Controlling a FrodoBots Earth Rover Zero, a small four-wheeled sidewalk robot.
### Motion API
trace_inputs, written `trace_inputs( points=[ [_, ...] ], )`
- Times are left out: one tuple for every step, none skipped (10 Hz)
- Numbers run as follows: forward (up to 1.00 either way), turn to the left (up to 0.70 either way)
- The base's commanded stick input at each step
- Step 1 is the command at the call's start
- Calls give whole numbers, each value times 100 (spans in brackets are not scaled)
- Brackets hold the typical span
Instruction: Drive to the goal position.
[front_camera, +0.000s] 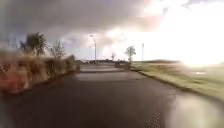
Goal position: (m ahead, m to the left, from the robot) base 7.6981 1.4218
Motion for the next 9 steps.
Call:
trace_inputs(
  points=[
    [70,14],
    [70,14],
    [70,8],
    [70,0],
    [70,0],
    [70,0],
    [70,0],
    [70,0],
    [70,0]
  ],
)
